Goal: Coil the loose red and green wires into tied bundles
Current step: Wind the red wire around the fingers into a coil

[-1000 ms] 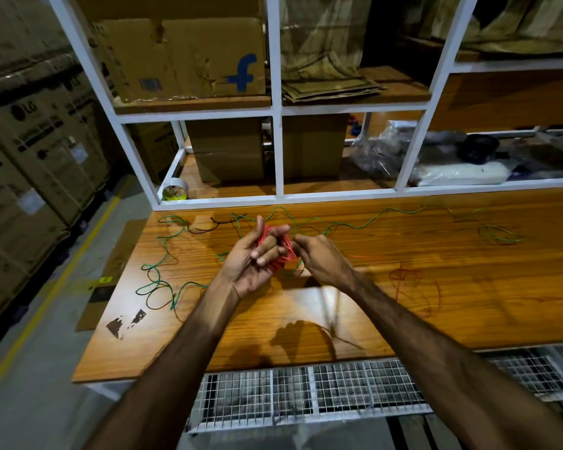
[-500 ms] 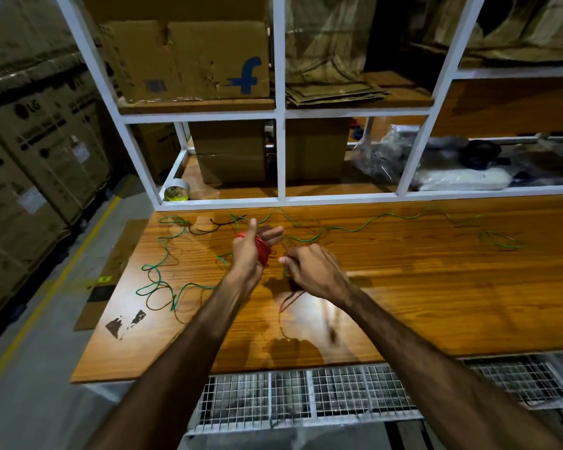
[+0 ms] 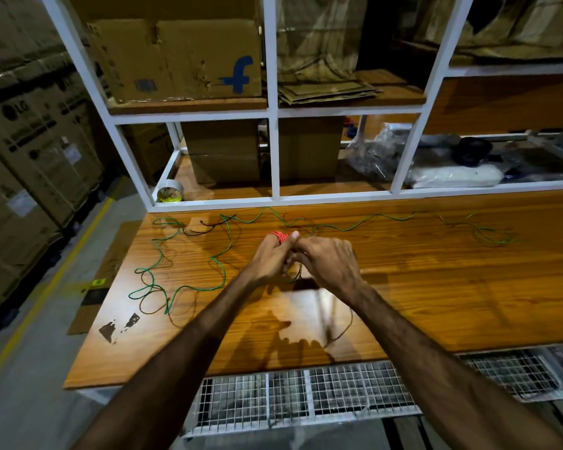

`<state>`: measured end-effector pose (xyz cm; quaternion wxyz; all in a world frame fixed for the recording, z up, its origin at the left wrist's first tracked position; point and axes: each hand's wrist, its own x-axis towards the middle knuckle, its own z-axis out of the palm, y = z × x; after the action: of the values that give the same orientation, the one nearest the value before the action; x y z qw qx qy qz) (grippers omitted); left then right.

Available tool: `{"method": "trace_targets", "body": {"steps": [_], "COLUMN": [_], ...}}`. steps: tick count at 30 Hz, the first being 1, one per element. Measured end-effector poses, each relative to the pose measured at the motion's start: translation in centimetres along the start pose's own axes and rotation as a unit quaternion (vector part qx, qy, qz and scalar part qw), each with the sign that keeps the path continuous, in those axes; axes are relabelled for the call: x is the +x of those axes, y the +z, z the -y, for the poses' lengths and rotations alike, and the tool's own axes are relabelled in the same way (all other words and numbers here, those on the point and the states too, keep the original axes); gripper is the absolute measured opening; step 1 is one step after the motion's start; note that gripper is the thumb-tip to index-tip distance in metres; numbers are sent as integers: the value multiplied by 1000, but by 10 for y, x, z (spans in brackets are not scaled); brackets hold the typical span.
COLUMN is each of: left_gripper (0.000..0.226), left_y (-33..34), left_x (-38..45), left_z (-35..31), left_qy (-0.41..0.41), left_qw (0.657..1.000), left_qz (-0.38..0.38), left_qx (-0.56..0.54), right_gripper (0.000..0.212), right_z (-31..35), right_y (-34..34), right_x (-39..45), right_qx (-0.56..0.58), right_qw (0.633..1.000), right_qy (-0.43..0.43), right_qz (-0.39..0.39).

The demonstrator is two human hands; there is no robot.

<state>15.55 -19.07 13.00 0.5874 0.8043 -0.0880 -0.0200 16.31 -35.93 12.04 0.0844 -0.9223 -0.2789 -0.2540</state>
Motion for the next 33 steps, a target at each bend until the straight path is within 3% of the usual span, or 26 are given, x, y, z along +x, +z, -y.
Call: {"method": "trace_targets", "body": {"steps": [5,10,19,24,28,33], "left_gripper": [56,73,82,57,55,46], "left_y": [-11,-23,-63,-90,-119,-136], "left_x": [15,25,36,36,46,75], "left_z": [-1,4,10,10,4,-6], "left_qy": [-33,-47,-92,-78,-42,-23], "left_qw": [996,985,933,894,828,772], "left_qz": [60,101,269,299,249,65], "left_qx": [-55,-131,-222,-324,-501,-631], "right_gripper": [39,33,32,34,42,36], "right_z": [-12,-19,-15,-6,7,37], "right_y": [-9,-16,-4,8,22,49], "right_x": [9,31,82,109,127,134], "right_qx": [-22,2,48,69,88,86], "right_qw": [994,993,991,987,984,991], "right_qy": [-27,-12,30,50,63,67], "right_qz": [-100,-119,-123,-134,-142,-76]}}
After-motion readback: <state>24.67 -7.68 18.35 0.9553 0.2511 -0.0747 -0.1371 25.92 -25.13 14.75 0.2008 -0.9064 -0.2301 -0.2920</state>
